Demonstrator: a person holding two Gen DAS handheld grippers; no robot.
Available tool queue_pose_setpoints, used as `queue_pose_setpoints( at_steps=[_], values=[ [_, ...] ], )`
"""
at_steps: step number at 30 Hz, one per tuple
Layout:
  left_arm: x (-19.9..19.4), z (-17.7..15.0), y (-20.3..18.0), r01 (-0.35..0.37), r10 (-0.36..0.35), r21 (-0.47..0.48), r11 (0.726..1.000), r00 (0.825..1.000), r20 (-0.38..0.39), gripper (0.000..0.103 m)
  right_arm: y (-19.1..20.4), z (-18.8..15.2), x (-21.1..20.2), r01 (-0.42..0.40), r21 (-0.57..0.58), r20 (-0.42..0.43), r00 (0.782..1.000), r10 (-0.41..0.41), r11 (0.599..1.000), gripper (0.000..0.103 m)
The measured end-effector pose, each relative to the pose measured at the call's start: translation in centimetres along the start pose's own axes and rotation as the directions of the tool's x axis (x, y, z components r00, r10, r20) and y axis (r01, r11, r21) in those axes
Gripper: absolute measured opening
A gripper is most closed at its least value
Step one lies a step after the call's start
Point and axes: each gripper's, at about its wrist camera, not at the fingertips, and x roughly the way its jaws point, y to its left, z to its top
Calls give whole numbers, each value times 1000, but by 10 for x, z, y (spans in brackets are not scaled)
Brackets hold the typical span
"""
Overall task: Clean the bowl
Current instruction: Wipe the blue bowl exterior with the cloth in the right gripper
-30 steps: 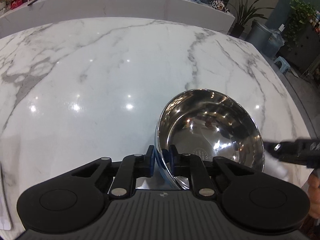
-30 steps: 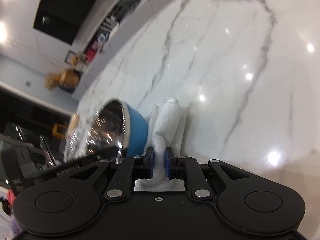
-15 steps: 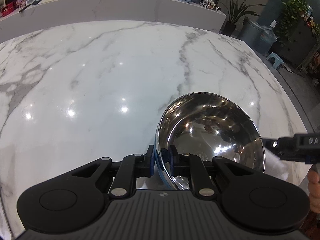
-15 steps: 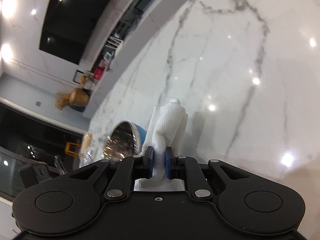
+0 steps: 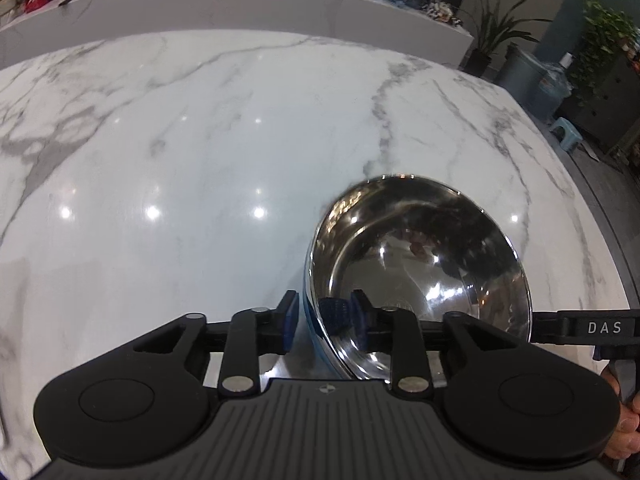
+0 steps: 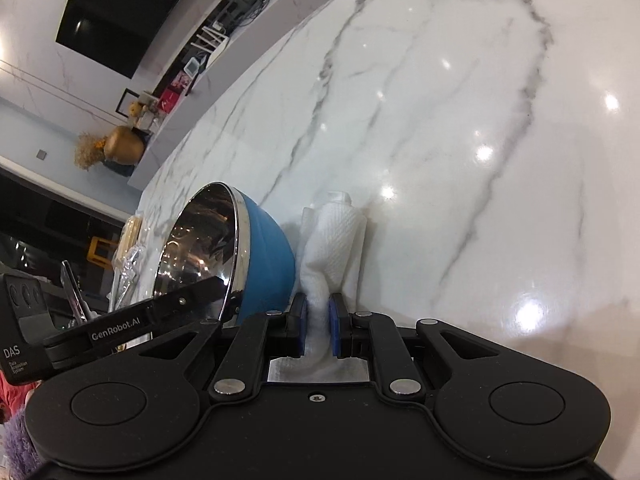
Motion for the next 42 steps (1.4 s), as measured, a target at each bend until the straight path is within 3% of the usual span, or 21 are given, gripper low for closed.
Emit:
queue_pose_setpoints(
  at_steps=[8,13,16,19,23,29,38,42],
  values=[
    [-1,-3,-4,-4,4,11,1000,1000,-20,32,0,1,0,2,-2,1,1000,-2,1000,11],
    [-5,1,2,-15,15,17,1000,1000,10,17,0,2,-2,3,-2,5,1000,-3,1000,11],
    [-6,4,5,-10,9,21,1000,1000,24,14,-1,4,-12,-4,7,52,999,4,1000,11],
    [-6,6,6,-9,8,33,999,999,33,13,-6,6,-29,-88,43,144,986,81,995,11],
    [-5,8,4,-12,10,50,999,999,40,13,-11,7,-38,-162,70,182,972,147,984,11],
    [-4,9,4,-3,0,62,998,999,42,13,-9,6,-31,-133,59,146,982,123,989,11],
    [-3,8,4,5,-6,35,999,999,36,14,-5,-2,-9,-19,21,35,999,18,1000,11],
    [-2,5,5,15,-15,9,1000,1000,1,28,-1,-4,-4,4,-9,22,1000,-4,1000,11]
  ],
)
